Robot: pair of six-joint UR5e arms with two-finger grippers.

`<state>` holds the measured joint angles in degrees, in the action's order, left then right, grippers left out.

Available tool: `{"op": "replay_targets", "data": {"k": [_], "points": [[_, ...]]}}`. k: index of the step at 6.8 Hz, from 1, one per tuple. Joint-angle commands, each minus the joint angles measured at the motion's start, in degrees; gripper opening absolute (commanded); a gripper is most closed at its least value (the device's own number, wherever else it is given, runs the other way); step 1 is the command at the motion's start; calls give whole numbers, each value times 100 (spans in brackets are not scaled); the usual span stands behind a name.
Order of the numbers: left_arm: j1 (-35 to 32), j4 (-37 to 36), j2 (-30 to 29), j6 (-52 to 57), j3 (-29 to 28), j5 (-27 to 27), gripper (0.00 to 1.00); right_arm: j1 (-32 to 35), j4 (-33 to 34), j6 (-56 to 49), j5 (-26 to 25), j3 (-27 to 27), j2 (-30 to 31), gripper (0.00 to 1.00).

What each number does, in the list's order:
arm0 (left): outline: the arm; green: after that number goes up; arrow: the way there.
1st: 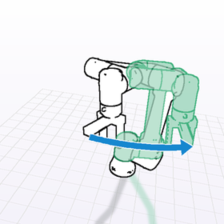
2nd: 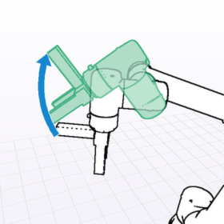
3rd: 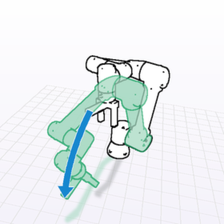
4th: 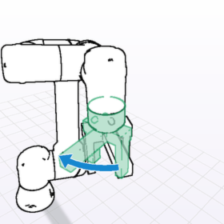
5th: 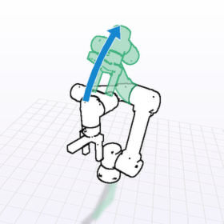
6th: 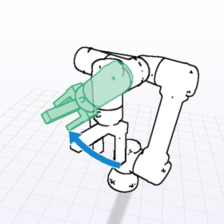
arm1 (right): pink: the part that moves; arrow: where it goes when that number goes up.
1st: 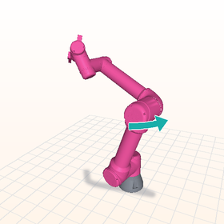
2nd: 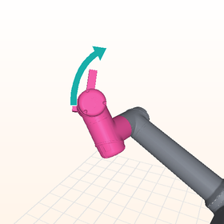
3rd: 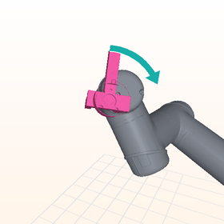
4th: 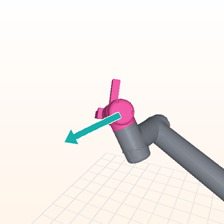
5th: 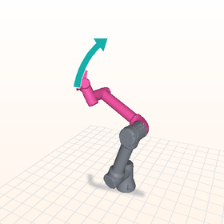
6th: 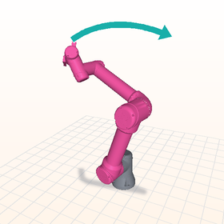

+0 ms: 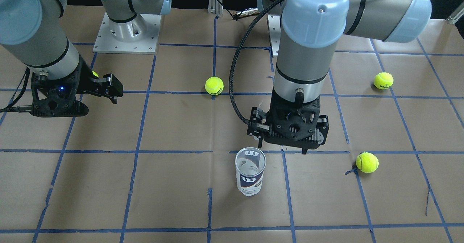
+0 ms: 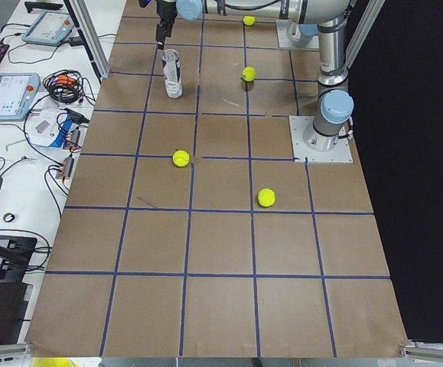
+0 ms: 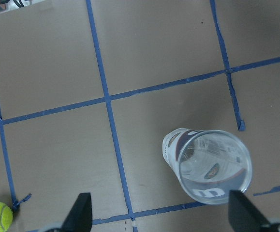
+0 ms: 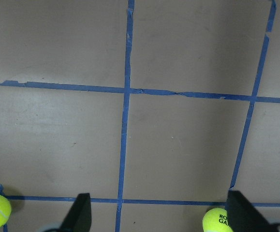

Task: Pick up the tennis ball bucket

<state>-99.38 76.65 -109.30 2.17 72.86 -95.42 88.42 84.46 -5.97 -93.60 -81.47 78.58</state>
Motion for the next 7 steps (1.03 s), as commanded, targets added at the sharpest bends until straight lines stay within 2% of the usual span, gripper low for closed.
{"op": "replay_targets", "data": {"k": [1, 5, 7], "points": [[277, 472, 408, -15, 18, 23, 100, 0, 0, -1, 0, 0, -1, 100], [858, 904, 1041, -86, 632, 269, 100, 0, 0, 8, -9, -36, -36, 100], [877, 1132, 1130, -181, 677, 349, 100, 0, 0, 16, -9, -27, -27, 100]]}}
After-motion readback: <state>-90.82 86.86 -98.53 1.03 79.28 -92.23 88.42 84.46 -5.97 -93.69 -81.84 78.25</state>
